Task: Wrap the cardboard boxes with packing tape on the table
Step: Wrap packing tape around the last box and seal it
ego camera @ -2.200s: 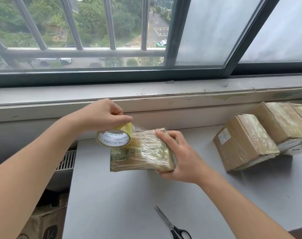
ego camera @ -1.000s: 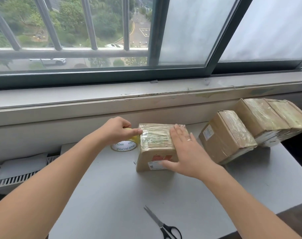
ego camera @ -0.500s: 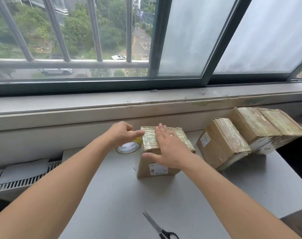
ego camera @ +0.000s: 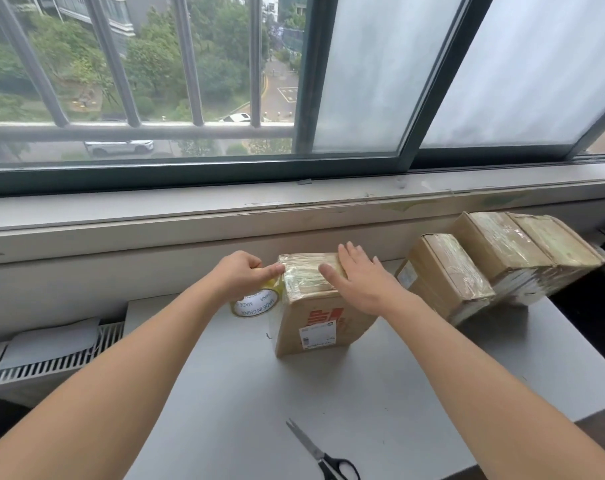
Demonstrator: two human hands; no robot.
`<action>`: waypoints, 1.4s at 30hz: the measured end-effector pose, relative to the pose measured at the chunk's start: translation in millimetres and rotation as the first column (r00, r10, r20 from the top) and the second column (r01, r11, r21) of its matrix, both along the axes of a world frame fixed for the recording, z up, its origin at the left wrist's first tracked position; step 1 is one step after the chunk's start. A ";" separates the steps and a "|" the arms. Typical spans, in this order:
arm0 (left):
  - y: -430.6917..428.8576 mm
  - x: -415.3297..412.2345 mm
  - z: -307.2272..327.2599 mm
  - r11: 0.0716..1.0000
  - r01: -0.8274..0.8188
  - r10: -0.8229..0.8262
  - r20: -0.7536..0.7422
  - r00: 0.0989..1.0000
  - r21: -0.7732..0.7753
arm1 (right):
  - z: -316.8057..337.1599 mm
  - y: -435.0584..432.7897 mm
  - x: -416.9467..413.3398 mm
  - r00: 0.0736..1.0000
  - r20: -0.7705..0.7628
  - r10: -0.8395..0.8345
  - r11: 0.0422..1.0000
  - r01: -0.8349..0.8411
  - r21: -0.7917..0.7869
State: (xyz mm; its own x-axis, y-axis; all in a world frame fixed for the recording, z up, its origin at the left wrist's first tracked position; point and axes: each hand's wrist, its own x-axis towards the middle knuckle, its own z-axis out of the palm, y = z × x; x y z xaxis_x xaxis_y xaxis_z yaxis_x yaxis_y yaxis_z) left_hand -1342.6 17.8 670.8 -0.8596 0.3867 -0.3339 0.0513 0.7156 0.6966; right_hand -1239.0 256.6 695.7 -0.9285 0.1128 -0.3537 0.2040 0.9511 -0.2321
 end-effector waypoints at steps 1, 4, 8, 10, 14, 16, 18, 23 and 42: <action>-1.2 0.2 0.7 1.000 -0.006 0.006 0.007 1.000 0.007 | -1.7 0.2 -2.3 1.000 -0.028 -0.013 1.000 0.013 -0.009; -1.0 2.7 2.3 0.999 -0.026 0.025 0.011 1.000 0.021 | -0.1 6.8 -10.0 0.999 0.015 -0.048 0.996 0.049 -0.076; 0.1 6.0 8.3 0.999 -0.044 0.044 0.011 0.999 0.003 | 1.5 17.8 2.0 0.960 -0.139 -0.241 0.969 0.229 -0.097; -3.3 6.2 7.6 0.999 -0.041 0.041 0.009 0.999 -0.015 | -8.6 5.8 32.4 0.819 -0.547 -0.174 0.984 0.166 -0.065; -1.8 11.1 2.2 0.999 -0.039 0.039 0.001 0.999 -0.003 | -59.4 -29.5 109.3 0.700 -0.710 0.080 0.991 -0.134 -0.020; -0.1 14.4 1.6 0.999 -0.040 0.040 -0.012 0.999 0.000 | -89.2 -40.7 135.9 0.952 -0.282 0.123 0.990 -0.137 -0.032; 0.5 18.1 1.4 0.999 -0.050 0.050 -0.019 0.999 0.004 | -119.4 -45.9 158.5 0.986 0.107 0.131 0.991 -0.134 0.022; 0.1 24.4 1.1 0.998 -0.068 0.068 -0.049 0.996 -0.009 | -152.9 -57.4 187.6 0.943 0.330 0.051 0.994 -0.079 0.073; -1.2 51.0 -7.0 0.978 -0.169 0.175 -0.039 0.984 0.123 | -180.5 -65.6 207.5 0.975 0.220 0.021 0.976 -0.068 0.208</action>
State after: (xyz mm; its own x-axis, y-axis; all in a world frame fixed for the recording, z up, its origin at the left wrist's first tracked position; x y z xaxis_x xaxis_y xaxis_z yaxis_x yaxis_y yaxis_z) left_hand -1291.6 16.6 663.7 -0.9310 0.2657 -0.2502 -0.0294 0.6289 0.7770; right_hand -1031.5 191.0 515.2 -0.8388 0.1677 -0.5179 0.1834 0.9828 0.0212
